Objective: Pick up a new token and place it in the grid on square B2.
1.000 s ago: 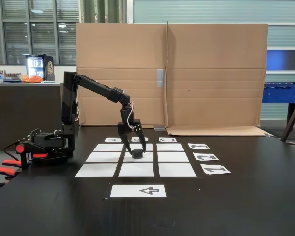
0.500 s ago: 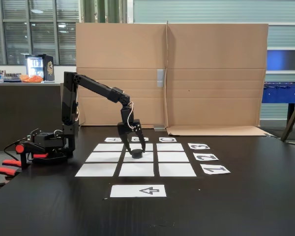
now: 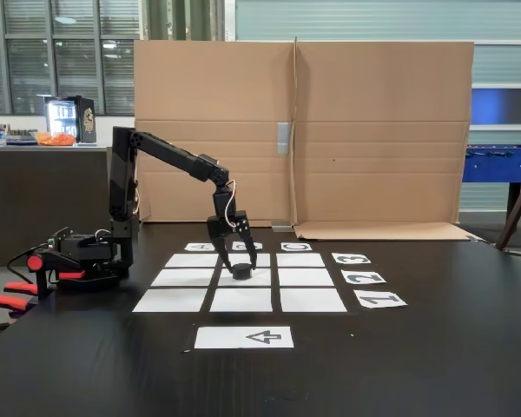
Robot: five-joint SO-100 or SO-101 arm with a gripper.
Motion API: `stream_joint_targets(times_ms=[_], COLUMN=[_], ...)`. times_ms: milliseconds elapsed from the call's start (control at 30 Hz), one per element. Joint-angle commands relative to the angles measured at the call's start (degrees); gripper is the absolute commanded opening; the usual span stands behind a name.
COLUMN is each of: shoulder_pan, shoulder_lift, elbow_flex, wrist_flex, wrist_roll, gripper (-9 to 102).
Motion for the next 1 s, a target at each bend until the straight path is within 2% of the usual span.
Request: stream_joint_targets(times_ms=[0,467,967], shoulder_pan=[0.0,0.88,0.79], shoulder_lift=[2.02,3.34,13.97], elbow_flex=[0.35,1.49,1.23], wrist_flex=[-0.18,-0.09,4.22], wrist_roll=[-0.44,-0.26,-0.35], gripper=[21,35,39])
